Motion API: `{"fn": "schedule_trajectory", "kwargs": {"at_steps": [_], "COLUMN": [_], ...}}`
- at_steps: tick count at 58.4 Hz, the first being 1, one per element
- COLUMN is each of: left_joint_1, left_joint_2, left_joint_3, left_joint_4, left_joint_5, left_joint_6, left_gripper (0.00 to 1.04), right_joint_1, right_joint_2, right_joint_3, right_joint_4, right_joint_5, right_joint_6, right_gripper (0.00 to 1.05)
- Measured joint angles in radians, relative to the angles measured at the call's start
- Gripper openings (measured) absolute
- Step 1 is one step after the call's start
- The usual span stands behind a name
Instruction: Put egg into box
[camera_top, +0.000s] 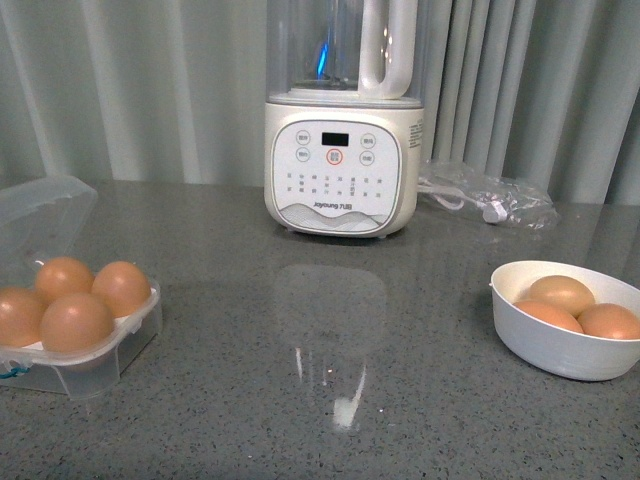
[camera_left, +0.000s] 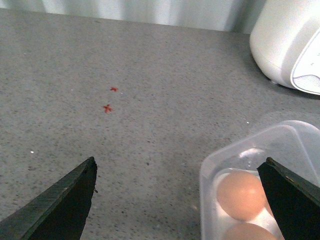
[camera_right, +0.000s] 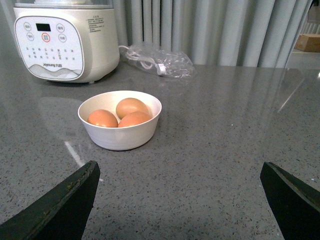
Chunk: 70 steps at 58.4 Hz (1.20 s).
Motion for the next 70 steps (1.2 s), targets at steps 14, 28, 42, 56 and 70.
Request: {"fn": "schedule_trajectory", "kwargs": {"at_steps": [14,28,42,56,70], "left_joint_1": [-0.142,-0.256,-0.246,-0.126,0.07], "left_joint_2": [-0.069,-0.133,-0.164,-0.304,-0.538], "left_joint_3": [-0.063,-0.105,-0.104,-0.125,-0.208], "left_joint_4": [-0.051,-0.107,-0.138,-0.183,-0.308], "left_joint_5": [0.01,-0.013,-0.03,-0.029,0.12], "left_joint_6": [-0.011,0.044,0.065,0.143,0.249], "left_gripper": [0.98,0.98,0.98,0.98,0.98], "right_joint_1": [0.0,0.0,0.0,0.0,0.0], "right_joint_2": [0.0,0.0,0.0,0.0,0.0], "right_joint_3": [0.0,0.0,0.0,0.0,0.0], "right_joint_4": [0.0,0.0,0.0,0.0,0.0], "right_joint_5": [0.0,0.0,0.0,0.0,0.0], "right_joint_6": [0.0,0.0,0.0,0.0,0.0], "right_gripper": [0.98,0.98,0.98,0.98,0.98]}}
